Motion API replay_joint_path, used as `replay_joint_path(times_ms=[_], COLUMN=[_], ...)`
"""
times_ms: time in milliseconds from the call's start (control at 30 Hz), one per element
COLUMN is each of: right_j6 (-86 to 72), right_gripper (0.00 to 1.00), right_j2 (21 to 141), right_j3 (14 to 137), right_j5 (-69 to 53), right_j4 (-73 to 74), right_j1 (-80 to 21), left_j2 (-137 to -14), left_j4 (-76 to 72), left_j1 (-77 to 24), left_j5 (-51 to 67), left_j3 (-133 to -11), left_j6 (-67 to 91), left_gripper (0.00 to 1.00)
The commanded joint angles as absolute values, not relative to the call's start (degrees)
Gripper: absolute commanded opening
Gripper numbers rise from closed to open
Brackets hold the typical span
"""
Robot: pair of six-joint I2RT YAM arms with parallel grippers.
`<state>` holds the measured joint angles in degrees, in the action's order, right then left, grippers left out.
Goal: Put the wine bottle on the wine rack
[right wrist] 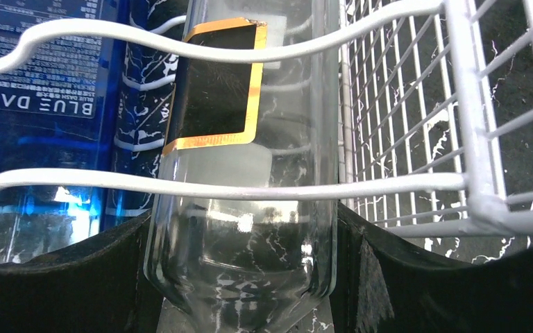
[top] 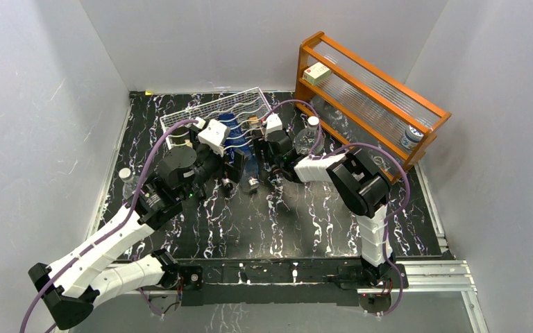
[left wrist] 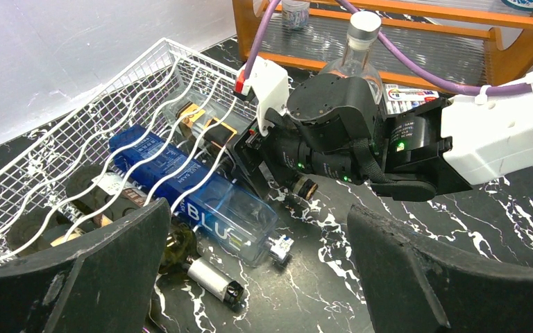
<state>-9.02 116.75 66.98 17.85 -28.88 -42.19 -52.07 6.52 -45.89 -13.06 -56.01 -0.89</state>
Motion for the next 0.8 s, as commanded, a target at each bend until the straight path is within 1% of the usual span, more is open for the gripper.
replay_joint_path(times_ms=[0, 100, 367, 467, 567, 767], right_j6=[-8.17, -7.96, -7.19, -6.97, -7.02, -7.64], right_gripper=[0.55, 0.62, 0.73, 0.84, 0.90, 0.95], right_j2=[115.04, 115.34, 116.54, 116.18, 115.59, 113.40], right_j3=[71.55, 72.12, 73.72, 73.74, 73.27, 72.01], right_j5=[21.21, 21.19, 20.18, 19.83, 19.86, 21.23], right_j4=[-39.22, -38.36, -36.19, -35.68, -35.05, -33.76], right_j1=[-42.54, -42.60, -42.53, -42.49, -42.49, -42.46], left_j2=[-51.33, -51.26, -51.02, -50.92, -50.97, -50.79], left_j4=[6.46, 6.64, 6.94, 6.95, 6.97, 6.86], left_j1=[-45.88, -45.88, -45.87, -45.88, -45.88, -45.87], left_j5=[-13.10, -13.09, -13.09, -13.05, -13.05, -13.02], left_j3=[-57.83, -57.92, -57.84, -57.83, -57.83, -57.66], left_j6=[-1.48, -1.56, -1.58, -1.58, -1.56, -1.67], left_gripper=[0.98, 0.98, 0.98, 0.98, 0.98, 0.98])
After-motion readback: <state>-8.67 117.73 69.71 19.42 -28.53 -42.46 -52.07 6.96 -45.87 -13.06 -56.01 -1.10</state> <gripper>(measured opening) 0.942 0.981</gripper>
